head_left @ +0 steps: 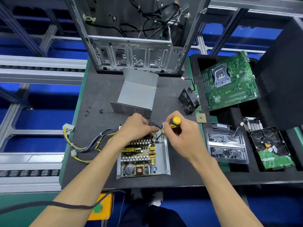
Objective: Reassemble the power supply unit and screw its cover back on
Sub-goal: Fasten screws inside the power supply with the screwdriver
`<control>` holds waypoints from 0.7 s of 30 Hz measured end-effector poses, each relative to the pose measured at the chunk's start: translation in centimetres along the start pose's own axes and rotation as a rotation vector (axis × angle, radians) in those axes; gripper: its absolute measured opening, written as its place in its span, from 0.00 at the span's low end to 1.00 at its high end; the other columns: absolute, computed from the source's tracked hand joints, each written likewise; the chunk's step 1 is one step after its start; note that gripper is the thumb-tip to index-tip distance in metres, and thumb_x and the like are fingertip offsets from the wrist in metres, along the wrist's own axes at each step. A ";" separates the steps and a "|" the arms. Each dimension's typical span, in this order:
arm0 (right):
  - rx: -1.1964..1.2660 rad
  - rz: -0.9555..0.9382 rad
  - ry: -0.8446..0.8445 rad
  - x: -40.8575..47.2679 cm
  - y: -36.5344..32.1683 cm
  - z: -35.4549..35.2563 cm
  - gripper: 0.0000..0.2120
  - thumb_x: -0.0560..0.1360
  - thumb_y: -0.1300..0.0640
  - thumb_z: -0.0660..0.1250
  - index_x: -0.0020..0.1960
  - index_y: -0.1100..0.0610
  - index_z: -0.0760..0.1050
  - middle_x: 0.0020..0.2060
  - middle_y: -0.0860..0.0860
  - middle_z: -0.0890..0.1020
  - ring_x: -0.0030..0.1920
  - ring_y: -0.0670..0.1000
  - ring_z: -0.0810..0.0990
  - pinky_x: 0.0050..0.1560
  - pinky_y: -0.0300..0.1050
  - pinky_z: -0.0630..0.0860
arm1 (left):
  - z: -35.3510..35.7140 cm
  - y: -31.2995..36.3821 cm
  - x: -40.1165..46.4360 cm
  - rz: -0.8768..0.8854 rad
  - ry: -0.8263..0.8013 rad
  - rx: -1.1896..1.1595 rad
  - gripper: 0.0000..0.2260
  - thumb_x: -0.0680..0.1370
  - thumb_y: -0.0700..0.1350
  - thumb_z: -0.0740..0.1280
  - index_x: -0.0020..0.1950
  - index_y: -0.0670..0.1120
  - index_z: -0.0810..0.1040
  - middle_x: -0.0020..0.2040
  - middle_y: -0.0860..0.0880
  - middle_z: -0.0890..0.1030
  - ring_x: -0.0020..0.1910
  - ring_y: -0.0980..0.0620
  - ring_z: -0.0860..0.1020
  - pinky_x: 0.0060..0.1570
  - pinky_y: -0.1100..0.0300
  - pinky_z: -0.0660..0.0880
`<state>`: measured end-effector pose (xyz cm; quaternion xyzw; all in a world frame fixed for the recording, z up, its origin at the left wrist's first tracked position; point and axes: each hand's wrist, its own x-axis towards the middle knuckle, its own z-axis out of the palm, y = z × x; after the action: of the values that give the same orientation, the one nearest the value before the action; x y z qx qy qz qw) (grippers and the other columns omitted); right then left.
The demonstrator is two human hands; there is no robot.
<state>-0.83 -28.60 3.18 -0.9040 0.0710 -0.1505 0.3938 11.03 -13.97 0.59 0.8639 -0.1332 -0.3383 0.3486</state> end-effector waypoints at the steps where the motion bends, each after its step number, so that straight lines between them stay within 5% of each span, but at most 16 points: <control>1: -0.002 -0.002 -0.004 0.0 0.0 0.0 0.08 0.80 0.51 0.64 0.45 0.53 0.72 0.27 0.43 0.72 0.30 0.48 0.71 0.31 0.36 0.64 | 0.0 0.0 0.0 -0.001 -0.001 0.001 0.26 0.71 0.53 0.77 0.23 0.49 0.64 0.21 0.55 0.59 0.22 0.56 0.59 0.32 0.58 0.59; 8: 0.007 -0.005 -0.048 -0.1 0.3 0.2 0.08 0.80 0.49 0.65 0.45 0.52 0.72 0.29 0.46 0.73 0.30 0.50 0.72 0.31 0.44 0.69 | -0.2 0.3 -0.2 -0.005 -0.025 -0.003 0.25 0.71 0.52 0.76 0.25 0.48 0.63 0.24 0.52 0.60 0.27 0.52 0.60 0.33 0.57 0.58; 14: -0.016 -0.010 -0.074 0.0 0.5 0.3 0.07 0.78 0.49 0.66 0.44 0.50 0.73 0.29 0.43 0.72 0.32 0.49 0.72 0.32 0.42 0.69 | -0.4 0.8 -0.3 -0.001 -0.101 0.009 0.23 0.73 0.50 0.75 0.28 0.47 0.63 0.29 0.48 0.60 0.34 0.48 0.61 0.38 0.56 0.59; 21: -0.041 -0.025 -0.085 0.2 0.5 0.4 0.09 0.78 0.47 0.64 0.43 0.51 0.72 0.29 0.44 0.73 0.32 0.49 0.72 0.31 0.40 0.68 | -0.2 0.9 -0.4 -0.006 -0.118 -0.012 0.23 0.74 0.46 0.73 0.26 0.47 0.63 0.27 0.49 0.59 0.31 0.50 0.59 0.35 0.56 0.57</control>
<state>-0.51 -28.70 2.64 -0.9183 0.0460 -0.1152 0.3759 10.90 -14.35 1.52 0.8408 -0.1488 -0.3906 0.3441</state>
